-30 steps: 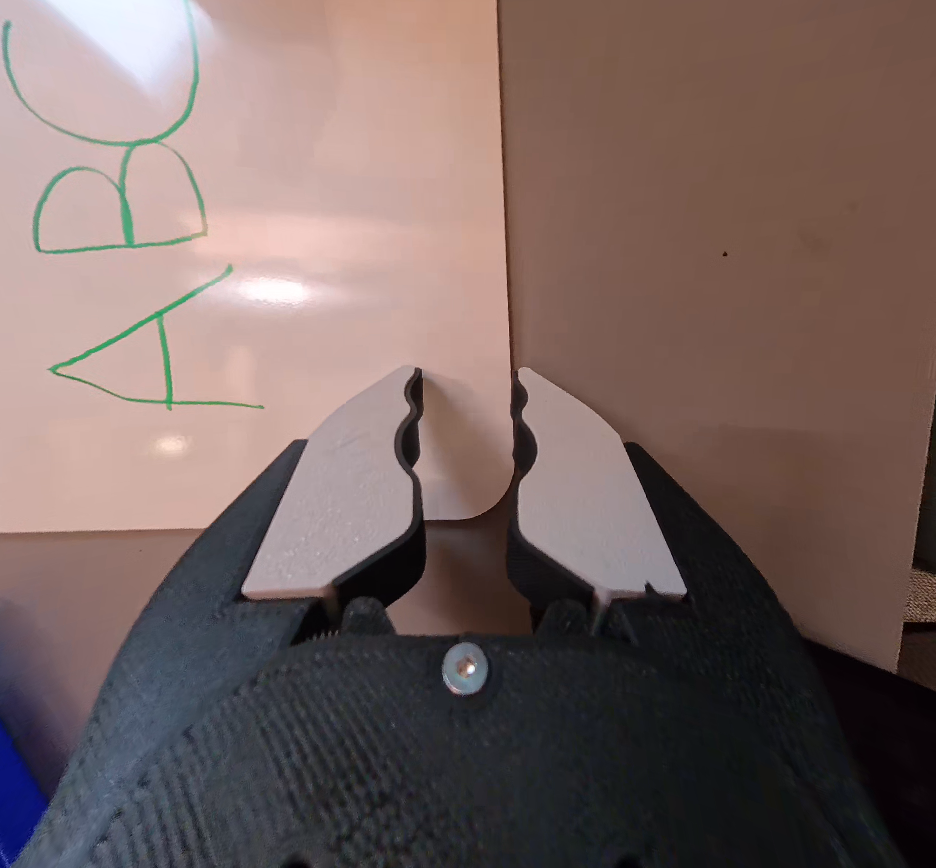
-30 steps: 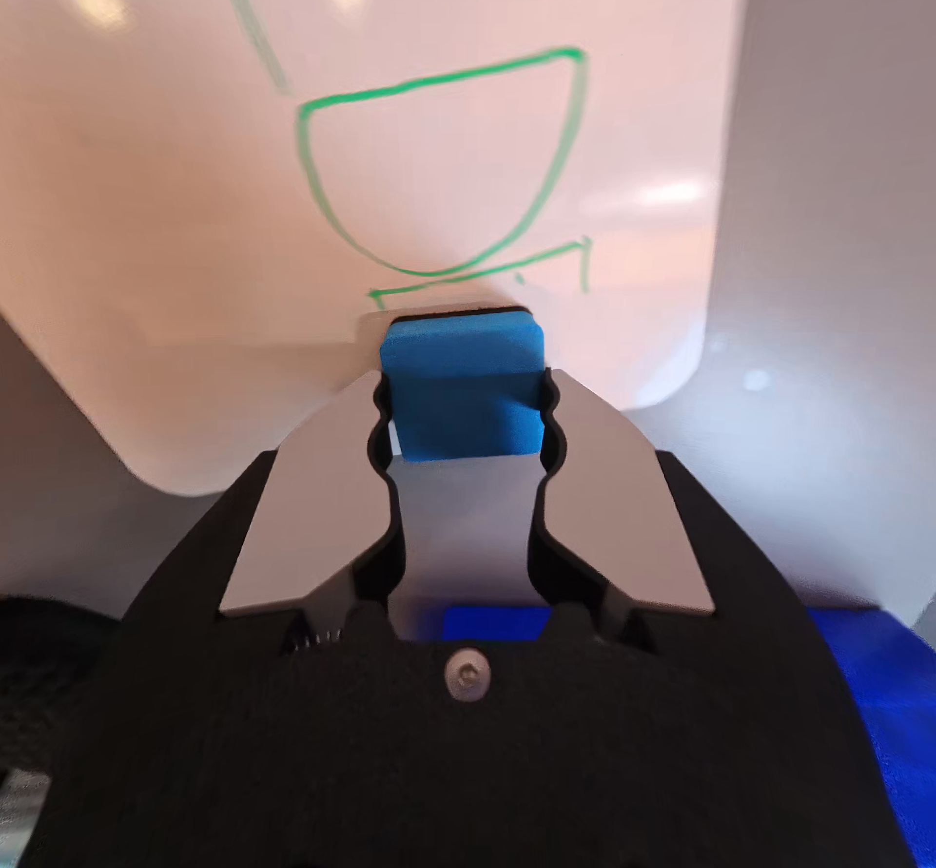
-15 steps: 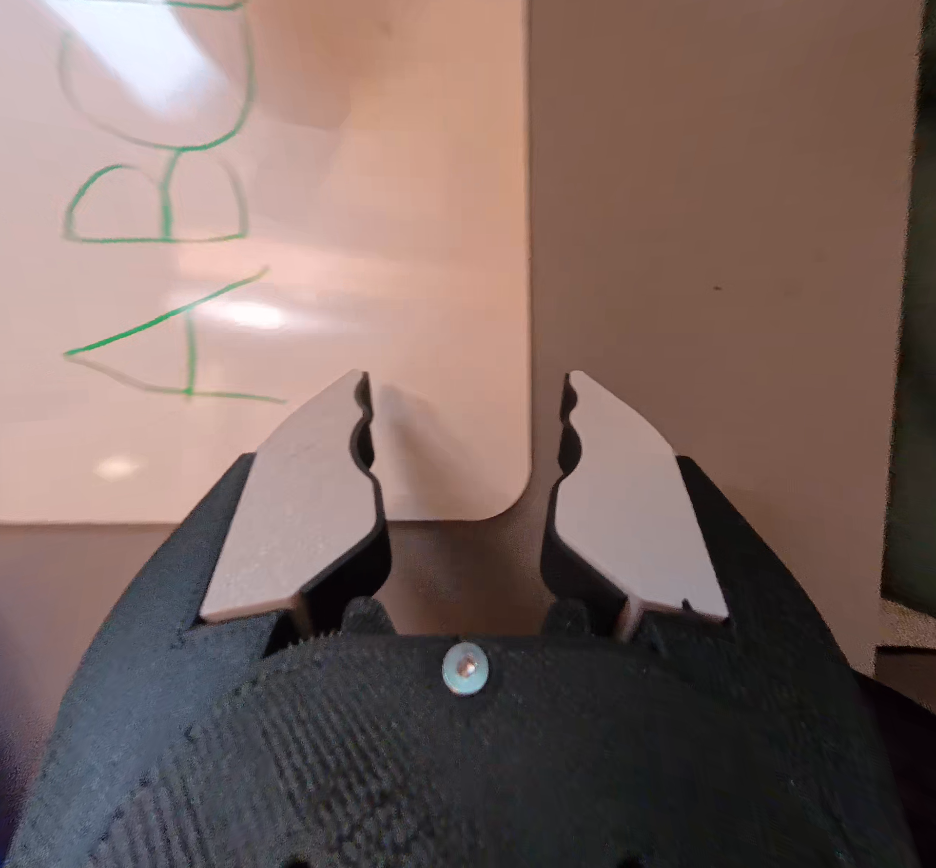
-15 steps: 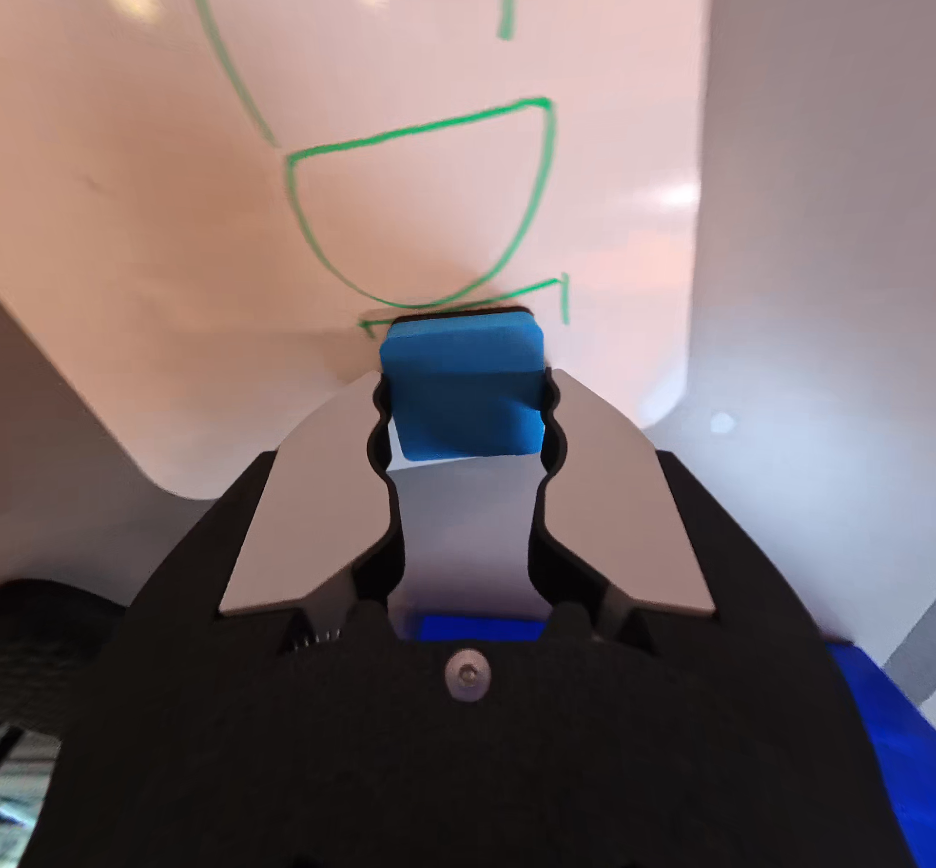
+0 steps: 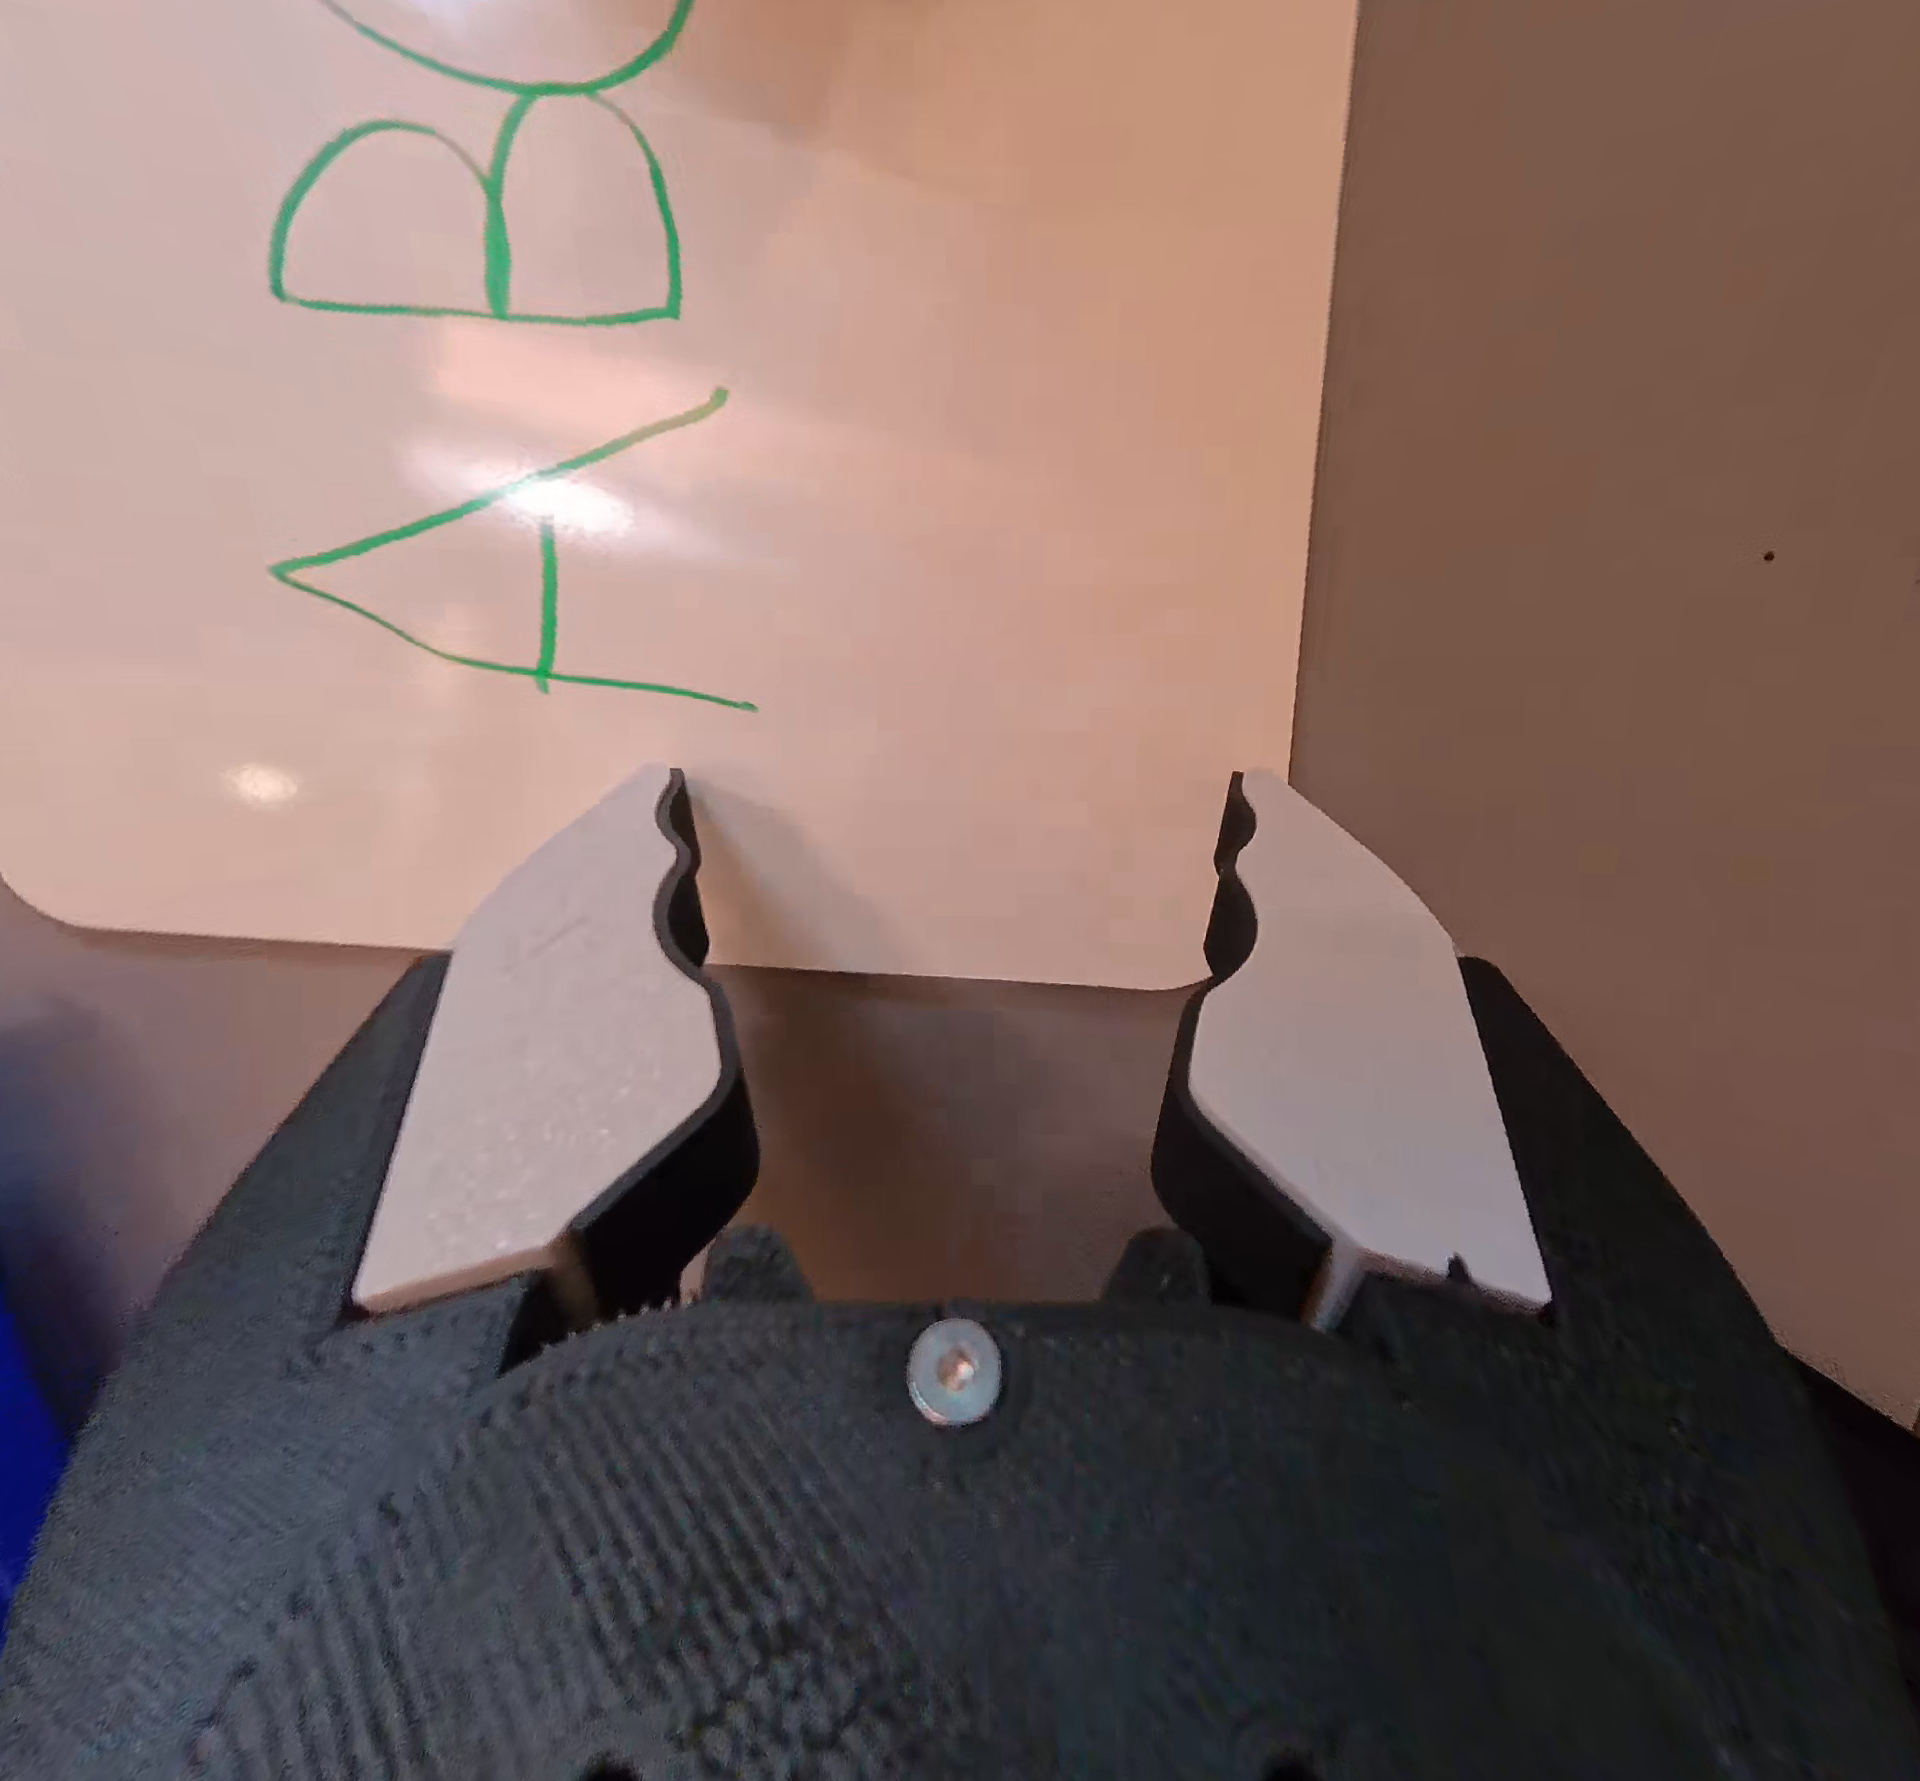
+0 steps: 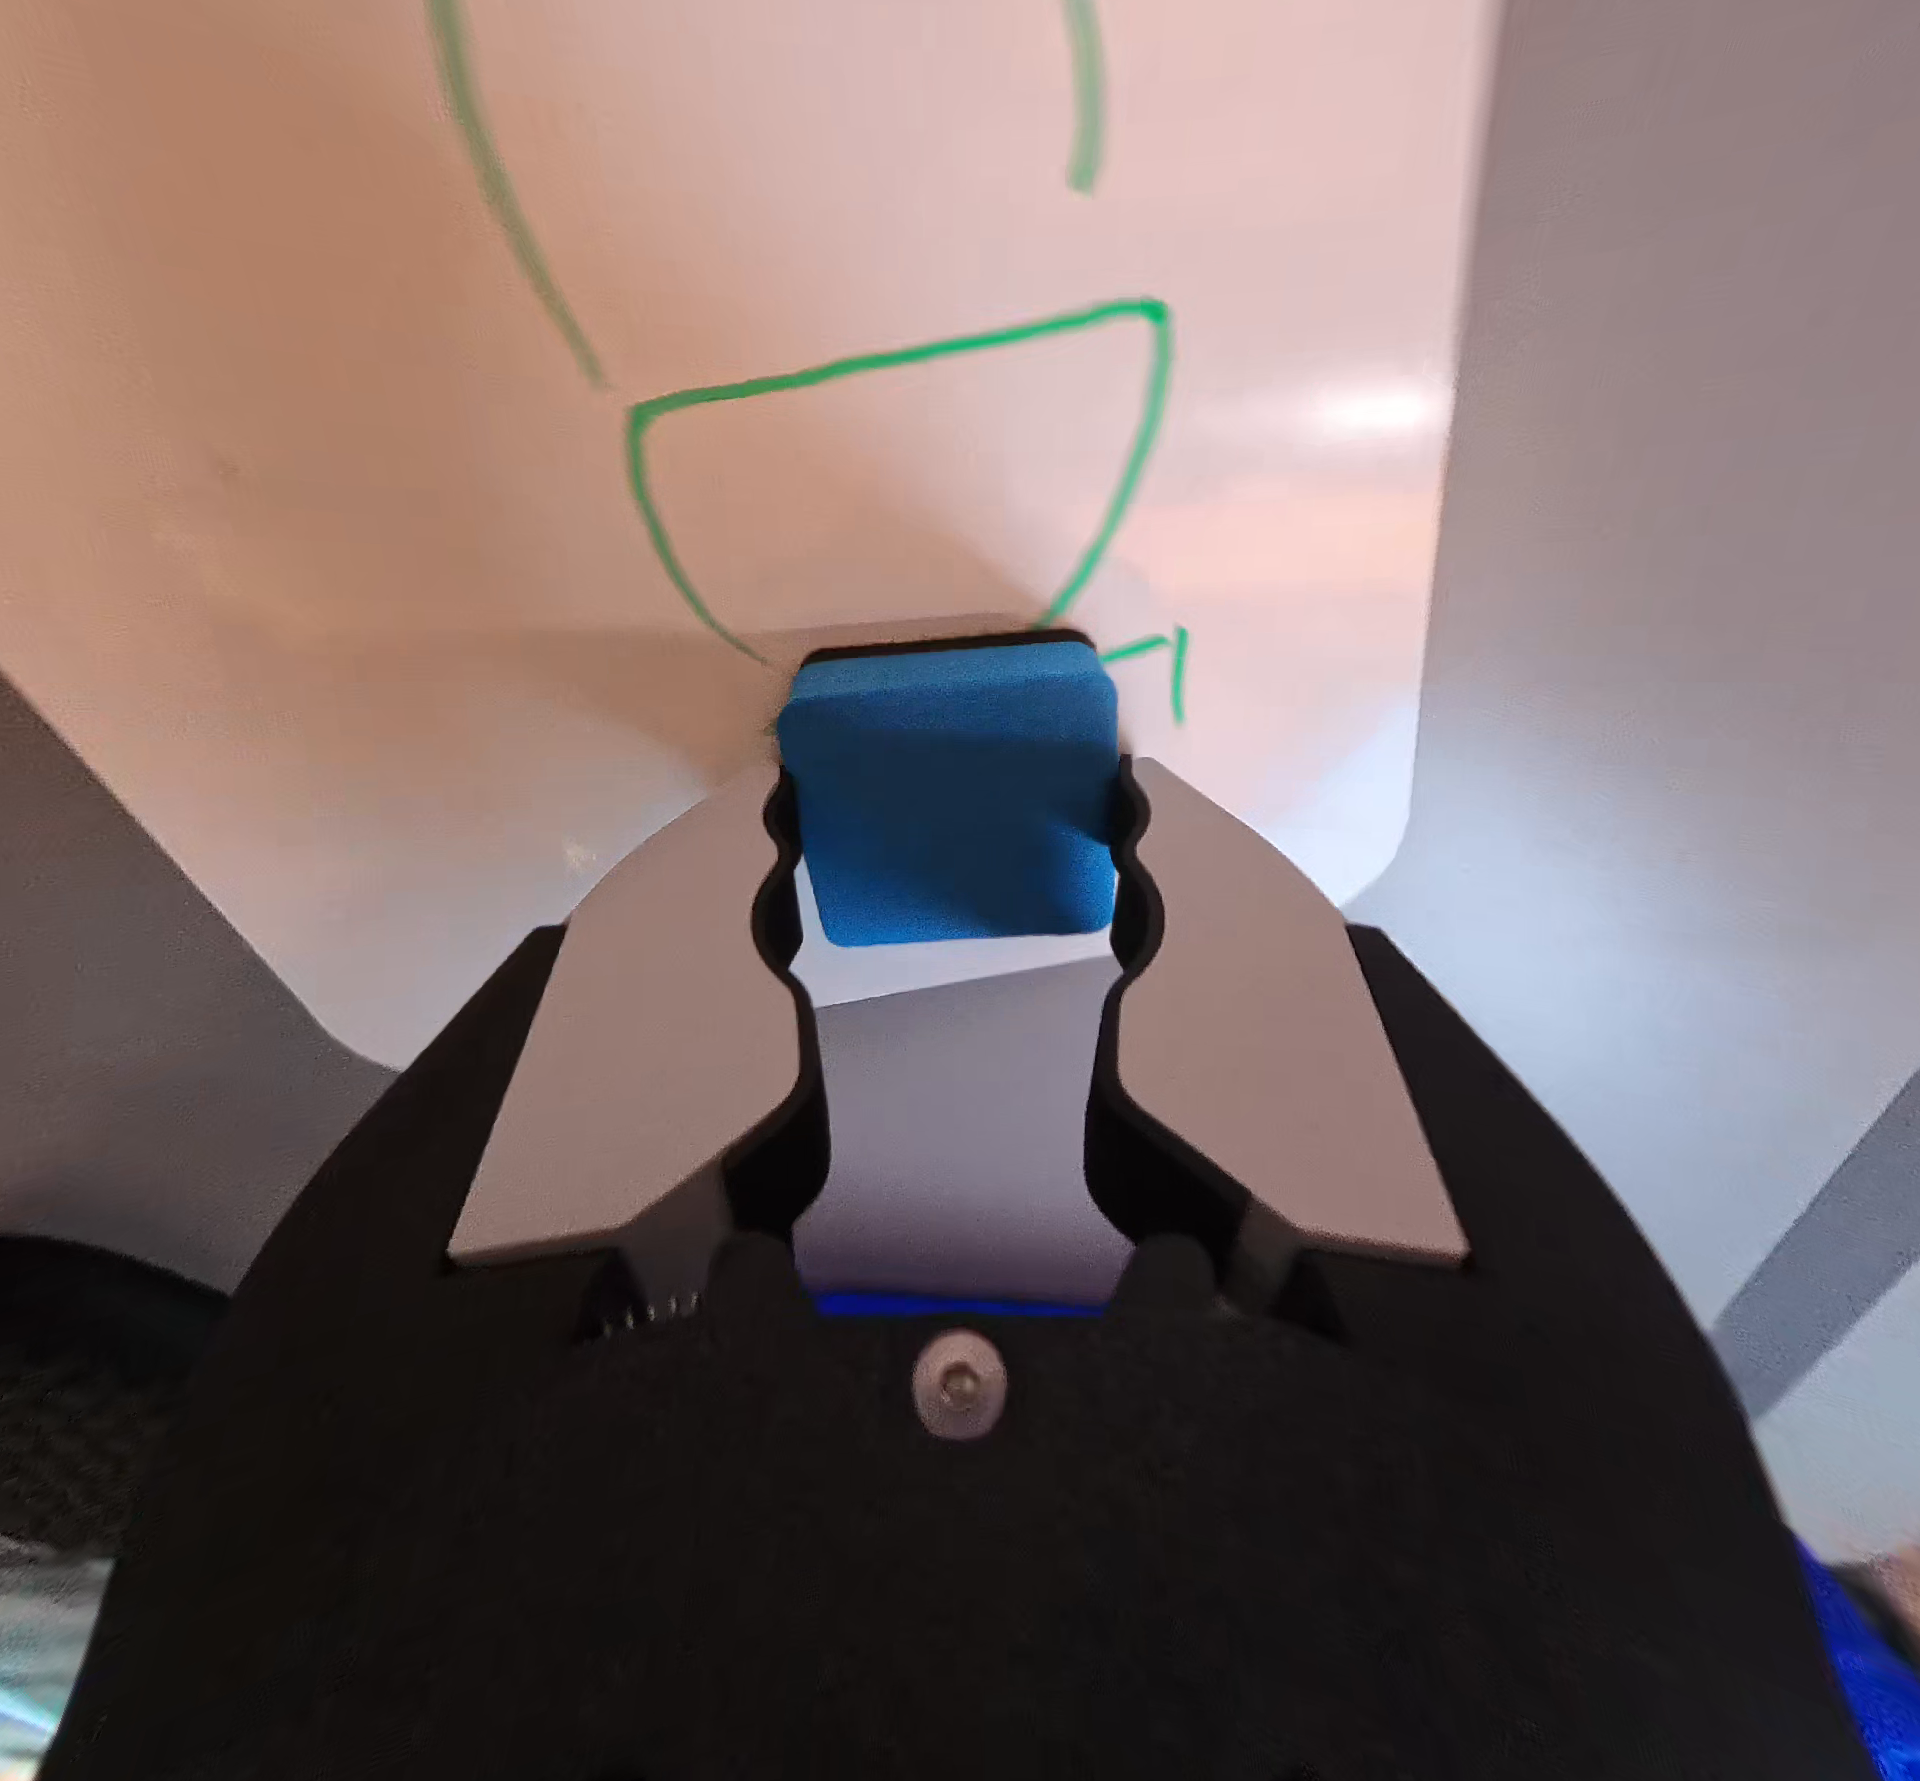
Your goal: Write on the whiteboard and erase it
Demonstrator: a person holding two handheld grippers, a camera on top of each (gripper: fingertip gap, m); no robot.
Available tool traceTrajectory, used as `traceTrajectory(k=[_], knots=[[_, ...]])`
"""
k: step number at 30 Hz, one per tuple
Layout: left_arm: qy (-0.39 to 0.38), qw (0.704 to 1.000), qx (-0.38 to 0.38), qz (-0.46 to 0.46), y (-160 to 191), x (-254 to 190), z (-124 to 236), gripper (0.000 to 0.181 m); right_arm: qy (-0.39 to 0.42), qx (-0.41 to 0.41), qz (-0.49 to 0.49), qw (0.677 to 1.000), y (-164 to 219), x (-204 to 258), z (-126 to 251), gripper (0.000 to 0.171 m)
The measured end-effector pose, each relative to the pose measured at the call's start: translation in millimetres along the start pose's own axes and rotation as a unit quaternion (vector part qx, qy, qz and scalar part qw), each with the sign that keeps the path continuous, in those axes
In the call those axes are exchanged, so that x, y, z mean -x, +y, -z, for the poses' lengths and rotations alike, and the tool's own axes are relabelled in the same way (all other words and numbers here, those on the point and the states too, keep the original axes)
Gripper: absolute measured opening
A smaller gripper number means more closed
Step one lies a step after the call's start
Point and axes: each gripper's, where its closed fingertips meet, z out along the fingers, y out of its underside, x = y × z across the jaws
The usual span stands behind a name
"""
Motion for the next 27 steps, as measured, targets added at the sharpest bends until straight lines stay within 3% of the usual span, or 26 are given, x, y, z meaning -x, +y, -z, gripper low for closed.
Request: traceTrajectory(k=[3, 8, 13, 18, 23, 27], knots=[[0.001, 1.0, 0.003, -0.001, 1, -1, 0, 0.094, -0.013, -0.006, -0.036, 0.999, 0, -12, 0, 0.058], [0.006, 1.0, 0.009, -0.007, 2, -3, 2, 0.092, -0.012, 0.078, 0.075, 0.994, 10, 18, 1, 0.058], [0.005, 1.0, 0.007, -0.006, 2, -4, 2, 0.09, -0.015, 0.022, -0.041, 0.999, 2, -22, 0, 0.058], [0.006, 1.0, 0.006, -0.008, 2, -4, 2, 0.087, -0.002, 0.052, 0.089, 0.995, -4, 24, 0, 0.058], [0.006, 1.0, 0.001, -0.007, 1, -5, 2, 0.084, -0.012, 0.018, -0.005, 1.0, -8, -8, -1, 0.058], [0.008, 1.0, -0.002, -0.011, 0, -6, 2, 0.08, -0.014, 0.044, 0.107, 0.993, -16, 42, 0, 0.058]])
